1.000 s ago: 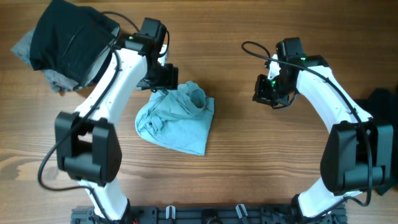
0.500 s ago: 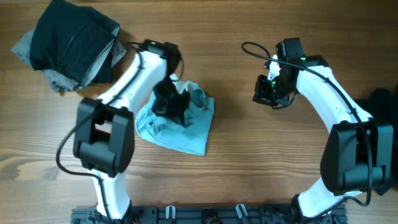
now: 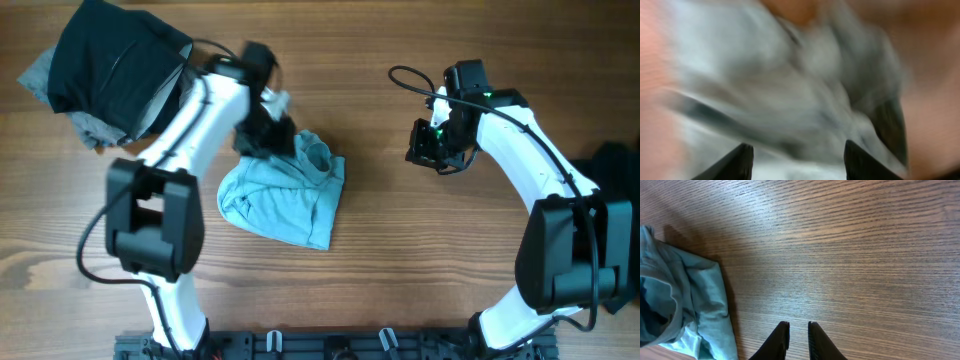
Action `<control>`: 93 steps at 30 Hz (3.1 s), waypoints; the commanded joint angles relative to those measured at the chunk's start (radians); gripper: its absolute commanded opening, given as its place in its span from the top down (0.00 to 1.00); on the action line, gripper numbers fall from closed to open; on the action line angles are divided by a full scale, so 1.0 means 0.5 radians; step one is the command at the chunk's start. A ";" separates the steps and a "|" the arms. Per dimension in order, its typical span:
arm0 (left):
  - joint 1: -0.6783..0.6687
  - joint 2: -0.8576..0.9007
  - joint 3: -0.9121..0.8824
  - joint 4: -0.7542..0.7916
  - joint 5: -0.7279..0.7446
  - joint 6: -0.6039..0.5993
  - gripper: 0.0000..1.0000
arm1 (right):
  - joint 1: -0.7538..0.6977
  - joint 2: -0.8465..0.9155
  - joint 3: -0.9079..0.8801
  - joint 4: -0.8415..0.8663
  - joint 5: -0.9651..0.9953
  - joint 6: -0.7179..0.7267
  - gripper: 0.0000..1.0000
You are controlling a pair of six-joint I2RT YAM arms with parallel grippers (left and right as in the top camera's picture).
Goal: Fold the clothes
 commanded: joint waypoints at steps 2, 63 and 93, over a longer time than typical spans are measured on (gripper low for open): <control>0.178 -0.065 0.031 0.259 -0.074 -0.002 0.35 | -0.005 -0.053 -0.002 0.003 -0.001 -0.039 0.81; 0.164 -0.179 -0.094 -0.050 0.430 0.001 0.96 | -0.005 -0.053 -0.002 0.015 0.015 -0.043 0.77; 0.272 -0.321 -0.324 -0.028 -0.262 -0.482 0.94 | 0.468 -0.052 -0.002 0.519 -0.628 -0.473 0.55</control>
